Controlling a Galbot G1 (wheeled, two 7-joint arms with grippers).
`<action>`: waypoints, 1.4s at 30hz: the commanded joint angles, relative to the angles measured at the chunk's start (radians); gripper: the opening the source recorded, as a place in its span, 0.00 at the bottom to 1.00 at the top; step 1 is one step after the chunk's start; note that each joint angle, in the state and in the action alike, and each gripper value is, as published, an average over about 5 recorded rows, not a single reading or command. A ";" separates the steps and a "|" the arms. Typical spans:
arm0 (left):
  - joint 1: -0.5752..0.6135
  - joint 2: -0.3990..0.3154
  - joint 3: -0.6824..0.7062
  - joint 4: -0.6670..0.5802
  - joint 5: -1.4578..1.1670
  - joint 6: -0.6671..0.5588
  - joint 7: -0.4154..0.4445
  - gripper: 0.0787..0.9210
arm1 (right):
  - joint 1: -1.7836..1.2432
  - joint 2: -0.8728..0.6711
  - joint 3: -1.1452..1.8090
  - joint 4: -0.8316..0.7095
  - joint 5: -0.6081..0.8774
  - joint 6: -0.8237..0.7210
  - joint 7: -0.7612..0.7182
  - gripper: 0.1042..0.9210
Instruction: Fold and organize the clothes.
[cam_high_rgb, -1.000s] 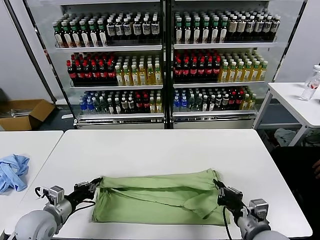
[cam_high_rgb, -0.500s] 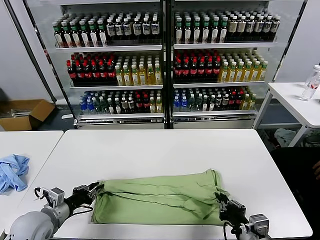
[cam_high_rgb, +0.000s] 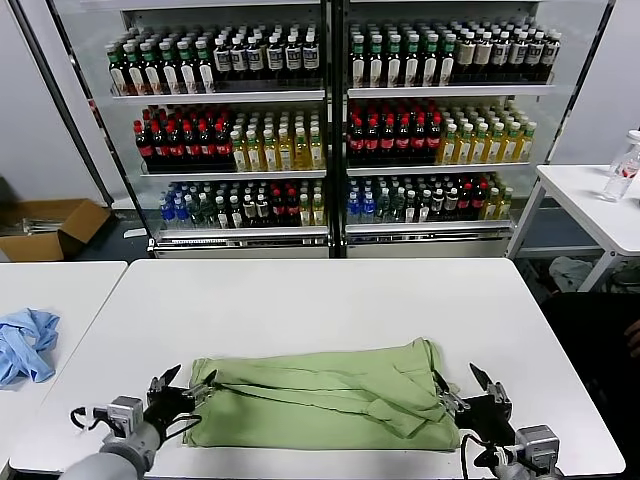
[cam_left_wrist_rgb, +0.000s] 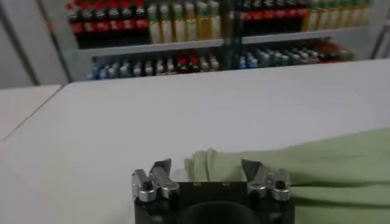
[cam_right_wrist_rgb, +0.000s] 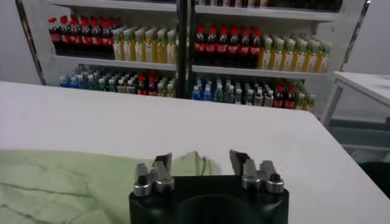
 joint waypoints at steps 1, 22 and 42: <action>0.002 -0.178 0.063 -0.038 -0.125 -0.002 -0.304 0.85 | -0.006 0.002 0.001 0.006 -0.036 0.009 0.000 0.84; -0.020 -0.213 0.104 0.021 -0.124 0.013 -0.288 0.58 | 0.006 0.011 -0.024 -0.041 -0.083 0.045 0.001 0.88; -0.078 -0.033 -0.098 -0.034 0.155 0.042 -0.242 0.01 | 0.008 0.021 -0.018 -0.019 -0.121 0.058 0.010 0.88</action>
